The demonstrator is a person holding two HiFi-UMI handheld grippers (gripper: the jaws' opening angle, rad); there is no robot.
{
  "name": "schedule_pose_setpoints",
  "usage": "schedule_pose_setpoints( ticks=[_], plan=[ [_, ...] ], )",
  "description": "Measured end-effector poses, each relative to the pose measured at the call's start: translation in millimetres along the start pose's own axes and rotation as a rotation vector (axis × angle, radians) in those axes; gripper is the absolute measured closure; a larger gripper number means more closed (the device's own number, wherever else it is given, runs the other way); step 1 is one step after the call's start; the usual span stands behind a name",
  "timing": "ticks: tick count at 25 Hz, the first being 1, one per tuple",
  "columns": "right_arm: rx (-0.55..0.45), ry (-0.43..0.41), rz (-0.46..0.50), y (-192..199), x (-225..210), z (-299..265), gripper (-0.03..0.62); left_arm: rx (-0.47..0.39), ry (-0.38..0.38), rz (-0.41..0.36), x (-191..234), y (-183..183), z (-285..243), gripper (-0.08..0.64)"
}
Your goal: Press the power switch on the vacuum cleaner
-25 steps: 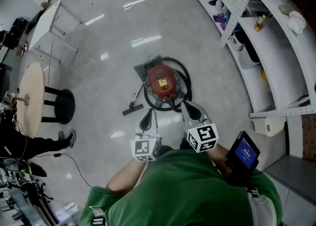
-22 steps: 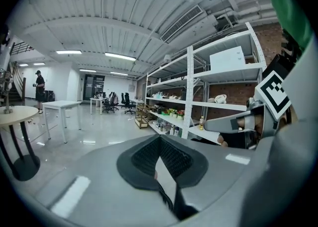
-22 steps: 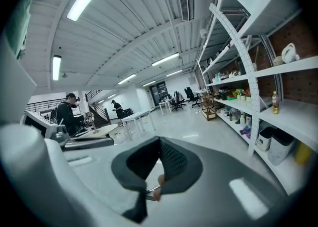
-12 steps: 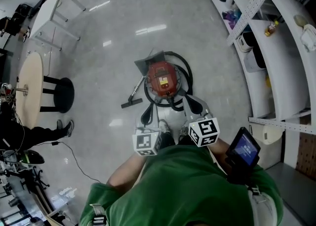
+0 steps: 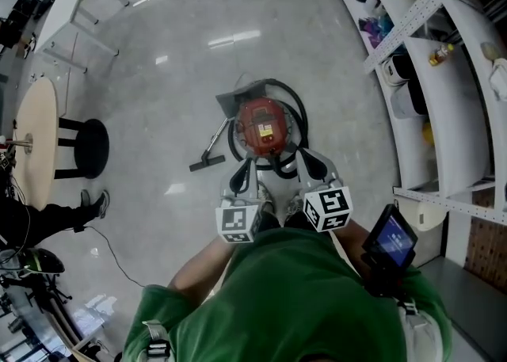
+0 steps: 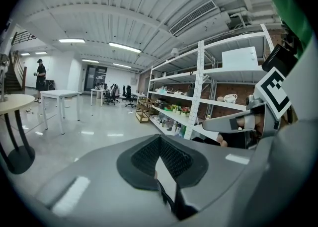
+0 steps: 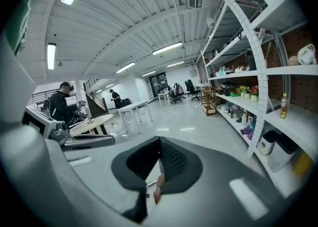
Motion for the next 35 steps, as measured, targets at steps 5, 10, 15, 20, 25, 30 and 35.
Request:
schedule_pose_setpoints(
  ticks=[5, 10, 15, 20, 25, 30, 35],
  plan=[
    [0.025, 0.033, 0.003, -2, 15, -25, 0.592, 0.031, 0.042, 0.004, 30, 1, -11, 0.552],
    [0.048, 0.049, 0.01, 0, 16, -40, 0.592, 0.075, 0.052, 0.014, 44, 7, -20, 0.552],
    [0.067, 0.041, 0.008, 6, 1, -58, 0.592, 0.113, 0.029, 0.019, 47, 17, -38, 0.552],
    [0.099, 0.007, 0.007, 18, -18, -84, 0.592, 0.16, -0.024, 0.026, 50, 31, -62, 0.552],
    [0.153, -0.039, -0.006, 37, -42, -106, 0.592, 0.221, -0.078, 0.051, 47, 54, -89, 0.552],
    [0.182, -0.08, -0.011, 58, -58, -131, 0.592, 0.276, -0.101, 0.041, 51, 78, -115, 0.552],
    [0.22, -0.106, -0.012, 85, -68, -150, 0.592, 0.327, -0.129, 0.055, 58, 102, -132, 0.552]
  ],
)
Point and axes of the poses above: the fingertips, and each gripper's own axes: z backward along the fingers, x to its left, y out of its underside, the point moved 10 cm from there along z, backward along the fingers, and after that the axes turned 7 degrees about z, right-handed, at the moved point
